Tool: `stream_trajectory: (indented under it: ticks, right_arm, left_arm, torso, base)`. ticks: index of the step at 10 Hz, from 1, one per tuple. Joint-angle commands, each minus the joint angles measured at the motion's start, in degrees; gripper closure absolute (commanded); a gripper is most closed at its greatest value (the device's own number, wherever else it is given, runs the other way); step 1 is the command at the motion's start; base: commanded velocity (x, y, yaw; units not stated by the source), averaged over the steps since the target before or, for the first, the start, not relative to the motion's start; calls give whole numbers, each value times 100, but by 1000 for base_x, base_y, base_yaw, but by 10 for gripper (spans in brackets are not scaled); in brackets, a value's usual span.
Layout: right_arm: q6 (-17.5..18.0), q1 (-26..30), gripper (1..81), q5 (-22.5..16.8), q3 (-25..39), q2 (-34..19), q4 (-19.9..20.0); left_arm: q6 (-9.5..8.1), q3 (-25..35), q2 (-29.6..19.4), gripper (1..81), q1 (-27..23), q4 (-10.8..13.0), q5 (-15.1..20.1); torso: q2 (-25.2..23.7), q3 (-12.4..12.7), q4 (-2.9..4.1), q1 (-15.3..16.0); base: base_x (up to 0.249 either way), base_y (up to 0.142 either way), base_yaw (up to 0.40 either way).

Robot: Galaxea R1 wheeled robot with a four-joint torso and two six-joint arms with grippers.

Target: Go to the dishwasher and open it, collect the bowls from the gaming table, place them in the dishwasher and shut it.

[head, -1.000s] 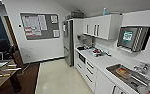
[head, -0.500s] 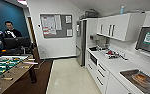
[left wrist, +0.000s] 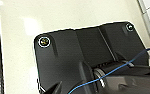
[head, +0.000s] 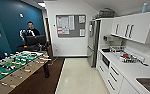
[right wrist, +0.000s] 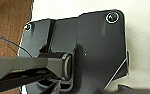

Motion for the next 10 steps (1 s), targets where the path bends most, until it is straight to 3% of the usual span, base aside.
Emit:
stream_trajectory:
  ticks: [1, 10]
  right_arm:
    - [-15, 224, 10, -246, 61, -24, -125]
    - [-15, 216, 10, -219, -97, 64, -151]
  left_arm:
    - [20, -4, -60, 10, -277, 62, 262]
    - [11, -21, 19, 10, -260, 1, 271]
  torso:
    - [0, 0, 0, 0]
    - [0, 0, 0, 0]
  base:
    - [0, 0, 368]
    - [0, 0, 368]
